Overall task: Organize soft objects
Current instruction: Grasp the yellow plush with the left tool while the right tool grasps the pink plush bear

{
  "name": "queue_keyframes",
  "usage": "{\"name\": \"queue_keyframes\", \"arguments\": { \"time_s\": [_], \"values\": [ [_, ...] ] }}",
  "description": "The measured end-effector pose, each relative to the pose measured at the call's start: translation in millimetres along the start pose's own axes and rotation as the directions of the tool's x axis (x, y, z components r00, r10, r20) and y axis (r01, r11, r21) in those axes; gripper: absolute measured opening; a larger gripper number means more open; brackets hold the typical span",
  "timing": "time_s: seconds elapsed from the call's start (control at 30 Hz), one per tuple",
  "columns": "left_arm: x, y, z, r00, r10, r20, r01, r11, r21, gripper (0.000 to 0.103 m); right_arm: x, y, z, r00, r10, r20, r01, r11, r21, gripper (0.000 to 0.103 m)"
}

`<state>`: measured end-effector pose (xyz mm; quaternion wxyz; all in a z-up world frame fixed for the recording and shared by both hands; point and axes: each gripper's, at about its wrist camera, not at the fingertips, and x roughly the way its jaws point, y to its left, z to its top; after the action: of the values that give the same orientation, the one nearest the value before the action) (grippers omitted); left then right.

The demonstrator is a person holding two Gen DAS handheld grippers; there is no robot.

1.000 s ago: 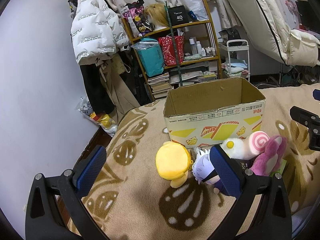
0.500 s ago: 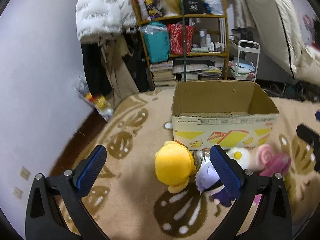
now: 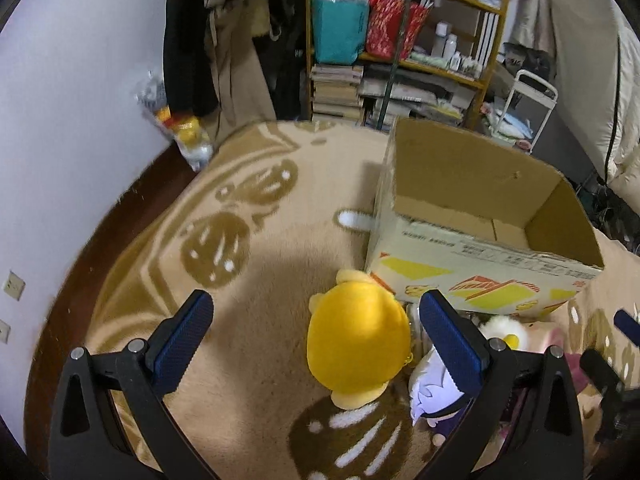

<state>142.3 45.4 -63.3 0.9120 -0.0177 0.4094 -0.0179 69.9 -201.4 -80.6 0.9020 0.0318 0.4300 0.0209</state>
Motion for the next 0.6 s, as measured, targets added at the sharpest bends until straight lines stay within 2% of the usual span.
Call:
{"name": "queue_keyframes", "arguments": {
  "time_s": [0.1, 0.13, 0.27, 0.4, 0.6],
  "values": [
    [16.0, -0.8, -5.9, 0.999, 0.004, -0.052, -0.004, 1.000, 0.004, 0.102, 9.3, 3.8, -6.2, 0.999, 0.006, -0.051, -0.007, 1.000, -0.020, 0.103],
    [19.2, -2.2, -9.3, 0.997, 0.005, -0.074, -0.004, 1.000, 0.012, 0.102, 13.9, 5.8, -9.0, 0.997, 0.009, -0.077, -0.011, 1.000, -0.023, 0.098],
    [31.0, -9.8, -21.2, 0.990, -0.004, -0.140, 0.011, 0.999, 0.049, 0.102, 29.1, 10.1, -18.8, 0.988, 0.040, -0.151, -0.044, 0.999, -0.023, 0.092],
    [41.3, -11.5, -25.5, 0.982, 0.005, -0.188, 0.007, 0.998, 0.061, 0.102, 37.5, 11.3, -23.4, 0.984, 0.039, -0.173, -0.047, 0.998, -0.039, 0.084],
    [66.1, -4.5, -29.7, 0.961, -0.021, -0.276, 0.023, 1.000, 0.005, 0.101, 46.2, 0.4, -25.4, 0.973, 0.081, -0.215, -0.077, 0.997, 0.024, 0.083]
  ]
}}
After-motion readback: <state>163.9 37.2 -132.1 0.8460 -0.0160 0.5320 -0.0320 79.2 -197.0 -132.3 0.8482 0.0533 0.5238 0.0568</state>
